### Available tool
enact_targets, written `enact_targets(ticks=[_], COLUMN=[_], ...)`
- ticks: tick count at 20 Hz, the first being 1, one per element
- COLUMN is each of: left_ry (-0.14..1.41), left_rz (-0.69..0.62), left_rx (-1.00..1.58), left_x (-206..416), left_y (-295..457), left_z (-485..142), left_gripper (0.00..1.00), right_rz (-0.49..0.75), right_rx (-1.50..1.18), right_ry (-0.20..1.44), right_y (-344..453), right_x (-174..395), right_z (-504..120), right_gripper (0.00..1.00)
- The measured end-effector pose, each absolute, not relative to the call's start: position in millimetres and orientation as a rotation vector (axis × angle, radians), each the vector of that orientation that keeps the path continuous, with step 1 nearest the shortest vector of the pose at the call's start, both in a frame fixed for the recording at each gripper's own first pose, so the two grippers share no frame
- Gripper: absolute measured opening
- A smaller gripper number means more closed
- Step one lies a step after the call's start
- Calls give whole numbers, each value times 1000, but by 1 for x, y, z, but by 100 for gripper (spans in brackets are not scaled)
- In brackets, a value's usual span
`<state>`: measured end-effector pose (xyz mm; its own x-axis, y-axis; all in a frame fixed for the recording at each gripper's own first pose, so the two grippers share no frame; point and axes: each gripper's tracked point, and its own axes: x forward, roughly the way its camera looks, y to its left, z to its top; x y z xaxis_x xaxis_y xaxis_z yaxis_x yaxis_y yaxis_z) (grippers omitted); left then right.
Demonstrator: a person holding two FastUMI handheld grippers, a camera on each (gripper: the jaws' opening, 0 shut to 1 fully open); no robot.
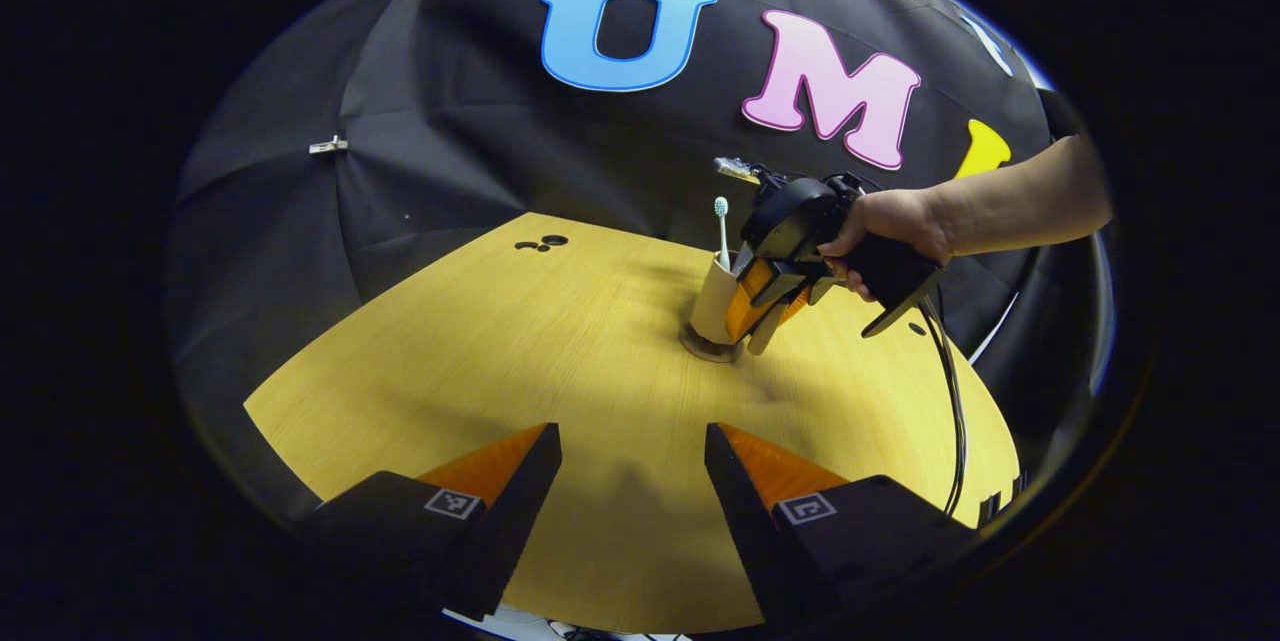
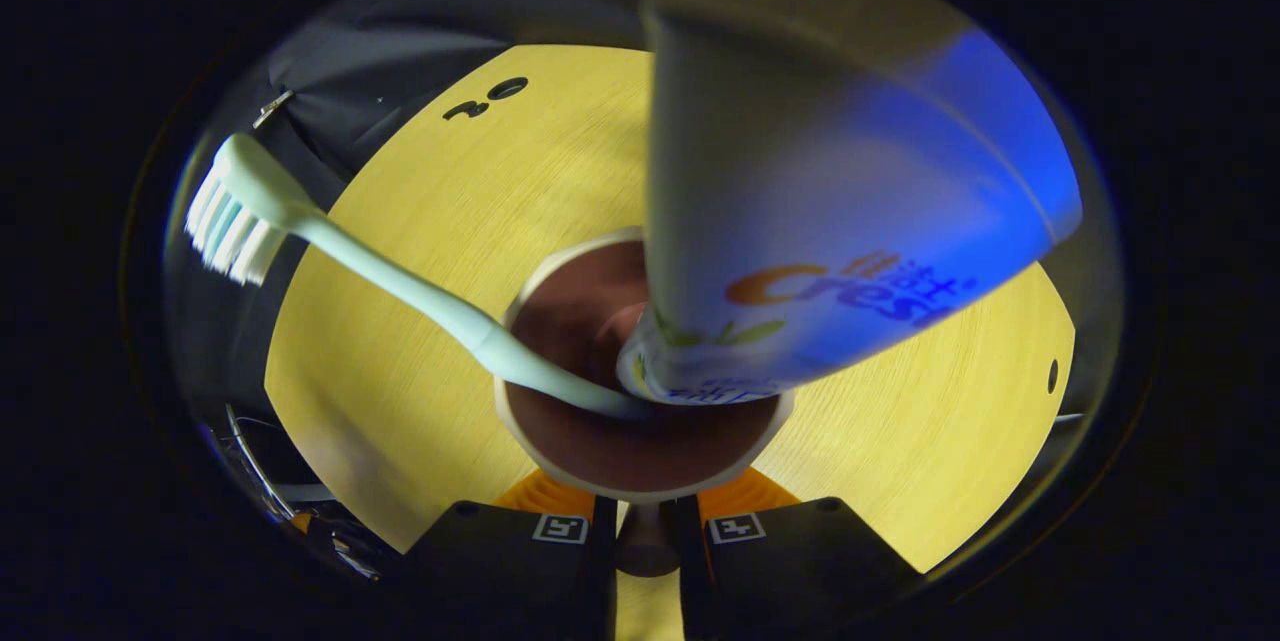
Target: Put the toothbrush and toothpaste on the desktop into the cup, then pick up the cup and place it on the coaster on the desktop.
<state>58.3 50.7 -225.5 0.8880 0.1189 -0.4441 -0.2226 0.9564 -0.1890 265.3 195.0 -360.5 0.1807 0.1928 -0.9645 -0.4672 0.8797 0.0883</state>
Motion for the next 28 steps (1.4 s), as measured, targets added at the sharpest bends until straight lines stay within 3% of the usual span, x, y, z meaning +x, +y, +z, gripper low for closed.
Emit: enact_targets(ticks=[10, 11, 12, 14, 16, 18, 20, 28], left_ry=[493, 498, 502, 503, 499, 496, 487, 420], left_rz=[232, 235, 237, 237, 233, 229, 222, 157], left_rx=[-248, -246, -244, -240, -237, -232, -228, -215], left_x=[29, 26, 25, 22, 19, 18, 17, 23], left_y=[59, 59, 59, 56, 55, 53, 50, 30], left_z=[-238, -239, -240, -238, -236, -232, -225, -180], left_gripper=[92, 92, 92, 92, 92, 92, 92, 92], right_rz=[472, 467, 460, 464, 481, 486, 472, 407], right_rx=[-317, -316, -306, -287, -297, -290, -262, -126], right_ry=[1326, 1319, 1322, 1326, 1293, 1274, 1251, 1030], right_y=[189, 188, 190, 192, 195, 194, 192, 159], right_x=[256, 257, 255, 253, 254, 253, 252, 235], right_z=[-370, -367, -365, -361, -354, -343, -332, -244], right_gripper=[30, 24, 32, 35, 48, 84, 100, 99])
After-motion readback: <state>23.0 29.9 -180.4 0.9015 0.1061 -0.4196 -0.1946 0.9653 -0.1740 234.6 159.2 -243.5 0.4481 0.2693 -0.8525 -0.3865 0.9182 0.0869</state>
